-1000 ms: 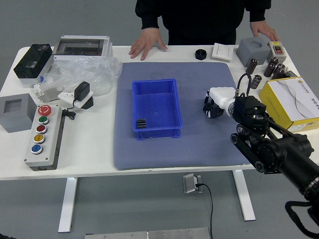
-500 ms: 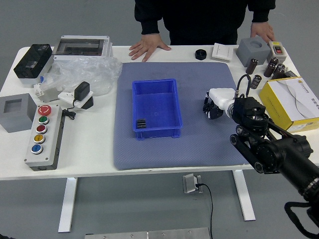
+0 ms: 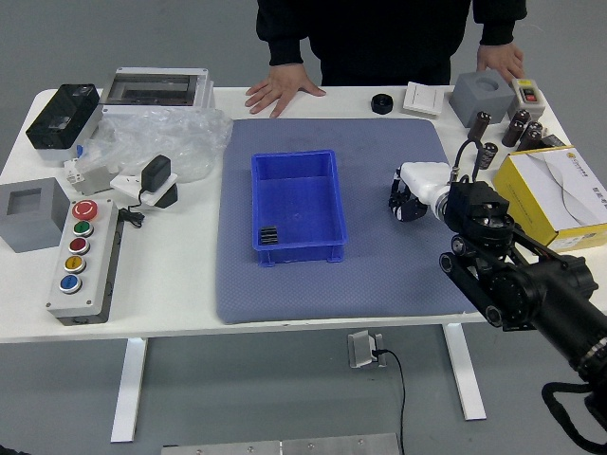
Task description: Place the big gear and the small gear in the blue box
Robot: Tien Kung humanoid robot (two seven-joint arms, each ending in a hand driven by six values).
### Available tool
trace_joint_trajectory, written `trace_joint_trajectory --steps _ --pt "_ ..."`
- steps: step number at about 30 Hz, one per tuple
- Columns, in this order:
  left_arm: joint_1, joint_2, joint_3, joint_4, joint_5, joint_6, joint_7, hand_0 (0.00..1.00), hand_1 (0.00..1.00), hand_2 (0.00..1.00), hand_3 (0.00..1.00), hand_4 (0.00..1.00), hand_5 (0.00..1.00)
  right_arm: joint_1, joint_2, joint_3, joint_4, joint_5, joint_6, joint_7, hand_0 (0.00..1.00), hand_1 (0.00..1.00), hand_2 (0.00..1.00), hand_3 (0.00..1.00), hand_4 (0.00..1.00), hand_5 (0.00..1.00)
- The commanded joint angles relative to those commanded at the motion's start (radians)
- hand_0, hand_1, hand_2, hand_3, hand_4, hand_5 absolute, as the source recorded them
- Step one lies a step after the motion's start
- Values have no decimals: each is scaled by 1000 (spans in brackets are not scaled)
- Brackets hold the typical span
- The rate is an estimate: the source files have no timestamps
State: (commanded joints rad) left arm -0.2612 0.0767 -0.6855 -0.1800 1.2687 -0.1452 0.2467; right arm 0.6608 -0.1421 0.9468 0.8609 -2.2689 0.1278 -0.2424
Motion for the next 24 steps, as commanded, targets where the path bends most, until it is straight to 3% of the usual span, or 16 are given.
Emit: trace_joint_trajectory --steps 13,24 --pt "-1 3 -1 0 -5 1 -1 788 761 756 688 584 305 -4 -26 26 55 0 5 -7 488 370 399 497 546 73" --pt "0 6 -3 0 -7 2 -1 788 761 755 689 586 305 -21 -66 63 204 0 14 -18 485 367 393 478 533 86"
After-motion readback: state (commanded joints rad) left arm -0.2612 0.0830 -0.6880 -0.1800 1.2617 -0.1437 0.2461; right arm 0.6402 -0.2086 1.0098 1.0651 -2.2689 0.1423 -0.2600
